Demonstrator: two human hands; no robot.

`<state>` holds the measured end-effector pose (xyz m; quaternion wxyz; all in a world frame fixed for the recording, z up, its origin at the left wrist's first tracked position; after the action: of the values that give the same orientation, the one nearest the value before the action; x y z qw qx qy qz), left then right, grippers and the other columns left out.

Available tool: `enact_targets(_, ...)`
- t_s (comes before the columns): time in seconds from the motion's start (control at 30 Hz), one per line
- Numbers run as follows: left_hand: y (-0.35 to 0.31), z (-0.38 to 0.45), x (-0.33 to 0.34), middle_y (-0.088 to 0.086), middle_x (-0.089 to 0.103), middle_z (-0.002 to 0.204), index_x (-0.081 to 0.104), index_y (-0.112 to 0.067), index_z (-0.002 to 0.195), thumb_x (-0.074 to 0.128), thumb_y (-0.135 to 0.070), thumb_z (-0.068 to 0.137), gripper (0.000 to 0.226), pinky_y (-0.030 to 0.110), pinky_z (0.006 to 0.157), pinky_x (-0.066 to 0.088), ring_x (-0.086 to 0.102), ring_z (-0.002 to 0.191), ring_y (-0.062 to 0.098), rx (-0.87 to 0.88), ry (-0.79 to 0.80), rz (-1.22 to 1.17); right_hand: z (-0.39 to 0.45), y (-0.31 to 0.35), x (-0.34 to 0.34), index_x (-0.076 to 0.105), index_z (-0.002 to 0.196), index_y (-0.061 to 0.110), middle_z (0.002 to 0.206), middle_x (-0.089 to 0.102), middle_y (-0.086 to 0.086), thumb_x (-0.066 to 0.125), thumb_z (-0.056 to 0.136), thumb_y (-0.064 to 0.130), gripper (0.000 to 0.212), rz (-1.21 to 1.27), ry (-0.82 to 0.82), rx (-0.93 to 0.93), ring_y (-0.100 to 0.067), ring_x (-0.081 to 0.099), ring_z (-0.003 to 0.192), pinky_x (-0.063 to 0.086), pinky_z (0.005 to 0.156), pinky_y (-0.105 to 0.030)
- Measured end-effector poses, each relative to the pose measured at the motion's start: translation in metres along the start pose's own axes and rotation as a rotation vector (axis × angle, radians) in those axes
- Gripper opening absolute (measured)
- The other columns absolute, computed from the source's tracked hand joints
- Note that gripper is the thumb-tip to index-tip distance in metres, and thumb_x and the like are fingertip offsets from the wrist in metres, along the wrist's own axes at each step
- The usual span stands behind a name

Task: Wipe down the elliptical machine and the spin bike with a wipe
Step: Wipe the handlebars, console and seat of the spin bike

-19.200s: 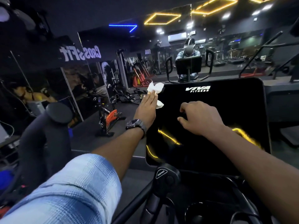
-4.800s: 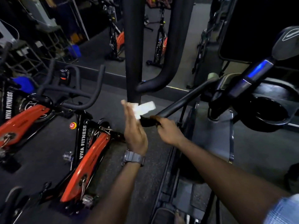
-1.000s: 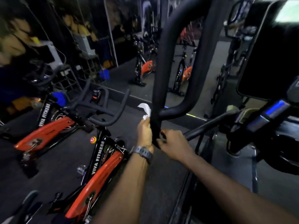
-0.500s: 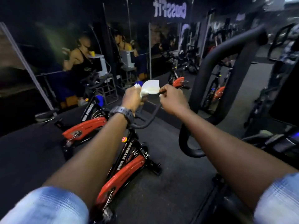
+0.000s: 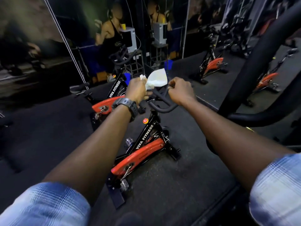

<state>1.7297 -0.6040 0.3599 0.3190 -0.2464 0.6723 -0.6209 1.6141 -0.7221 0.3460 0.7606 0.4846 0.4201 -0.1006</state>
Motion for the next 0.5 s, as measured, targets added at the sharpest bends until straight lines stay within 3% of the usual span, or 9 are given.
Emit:
enact_targets(0.13, 0.045, 0.036, -0.005, 0.013, 0.070, 0.095, 0.058, -0.017, 0.093, 0.040, -0.022, 0.099, 0.020, 0.027, 0.058, 0.045, 0.064, 0.074, 0.028, -0.028, -0.050, 0.036, 0.020, -0.020, 0.040, 0.064, 0.118, 0.026, 0.124, 0.065, -0.014, 0.054, 0.092, 0.026, 0.027, -0.016, 0.029, 0.020, -0.036, 0.059, 0.115, 0.048, 0.094, -0.039)
enact_targets(0.3, 0.123, 0.089, 0.000, 0.017, 0.064, 0.090, 0.055, -0.015, 0.077, 0.040, -0.018, 0.098, 0.026, 0.028, 0.057, 0.043, 0.056, 0.058, 0.023, -0.080, -0.082, -0.020, 0.041, -0.062, 0.110, 0.065, 0.120, 0.029, 0.126, 0.065, -0.012, 0.054, 0.093, 0.025, 0.029, -0.052, 0.060, 0.078, -0.035, 0.061, 0.115, 0.049, 0.094, -0.038)
enact_targets(0.4, 0.176, 0.149, 0.003, 0.018, 0.069, 0.095, 0.062, -0.013, 0.078, 0.046, -0.036, 0.081, 0.028, 0.038, 0.078, 0.052, 0.065, 0.077, 0.033, -0.059, -0.085, 0.002, 0.065, -0.088, 0.151, 0.062, 0.120, 0.029, 0.124, 0.066, -0.010, 0.053, 0.095, 0.027, 0.027, -0.084, 0.046, 0.054, -0.034, 0.062, 0.112, 0.051, 0.093, -0.040)
enact_targets(0.5, 0.249, 0.246, 0.004, 0.015, 0.070, 0.105, 0.065, -0.018, 0.095, 0.039, -0.053, 0.066, 0.052, 0.051, 0.089, 0.052, 0.065, 0.099, 0.036, 0.018, -0.088, 0.120, 0.108, -0.110, 0.201, 0.061, 0.120, 0.025, 0.120, 0.067, -0.010, 0.051, 0.095, 0.023, 0.027, -0.112, 0.002, -0.035, -0.033, 0.063, 0.110, 0.051, 0.093, -0.040)
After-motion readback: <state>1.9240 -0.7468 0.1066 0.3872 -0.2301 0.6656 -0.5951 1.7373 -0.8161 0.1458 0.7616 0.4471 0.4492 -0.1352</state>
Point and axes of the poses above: each hand's wrist, its own z-axis towards the middle knuckle, its own x-axis out of the palm, y = z × x, the point moved 2 cm from there along z, towards the middle knuckle
